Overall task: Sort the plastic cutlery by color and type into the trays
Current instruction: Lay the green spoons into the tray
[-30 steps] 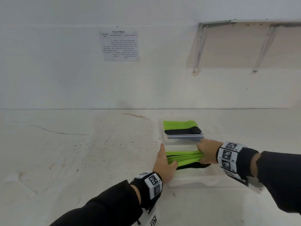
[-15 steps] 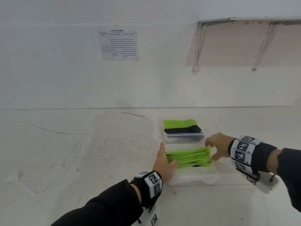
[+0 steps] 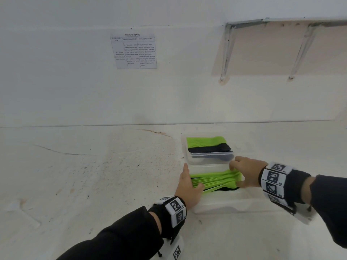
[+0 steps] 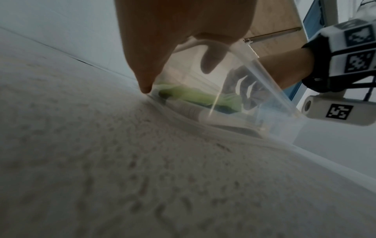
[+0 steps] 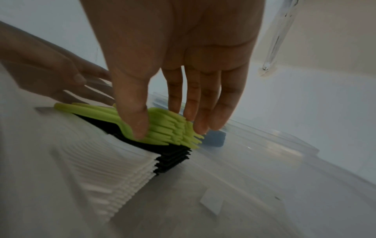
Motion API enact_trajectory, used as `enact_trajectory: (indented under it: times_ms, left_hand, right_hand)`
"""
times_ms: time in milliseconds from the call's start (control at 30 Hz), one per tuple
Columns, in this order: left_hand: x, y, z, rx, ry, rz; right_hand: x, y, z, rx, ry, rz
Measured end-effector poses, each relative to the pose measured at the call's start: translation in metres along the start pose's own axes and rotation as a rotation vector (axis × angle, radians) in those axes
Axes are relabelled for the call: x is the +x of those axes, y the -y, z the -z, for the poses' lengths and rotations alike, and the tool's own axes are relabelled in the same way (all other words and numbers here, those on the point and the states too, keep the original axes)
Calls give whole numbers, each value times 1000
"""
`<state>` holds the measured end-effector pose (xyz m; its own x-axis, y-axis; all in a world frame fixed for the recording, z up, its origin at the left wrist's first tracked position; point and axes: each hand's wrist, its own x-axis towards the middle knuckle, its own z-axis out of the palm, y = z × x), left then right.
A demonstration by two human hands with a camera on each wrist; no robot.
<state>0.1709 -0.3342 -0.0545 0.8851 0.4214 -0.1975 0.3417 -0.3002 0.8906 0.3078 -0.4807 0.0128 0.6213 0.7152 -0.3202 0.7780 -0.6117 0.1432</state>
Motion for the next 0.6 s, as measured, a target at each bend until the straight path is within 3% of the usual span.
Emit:
enact_trajectory:
  times_ms: [100, 200, 300, 400, 500, 600]
  left_hand:
    - [-1, -3, 3, 126, 21, -6]
    - [1, -10, 10, 459, 37, -29]
    - [3, -22, 14, 764, 56, -153]
    - [8, -33, 13, 938, 84, -256]
    - [14, -41, 8, 1137, 150, -247]
    - [18, -43, 5, 1146, 170, -214]
  right_hand:
    - [0, -4, 1, 80, 37, -18]
    - [-1, -8, 0, 126, 66, -55]
    - [-1, -9, -3, 160, 63, -80]
    - [0, -8, -5, 202, 40, -93]
    - [1, -11, -7, 260, 36, -115]
    - [3, -12, -8, 283, 47, -123]
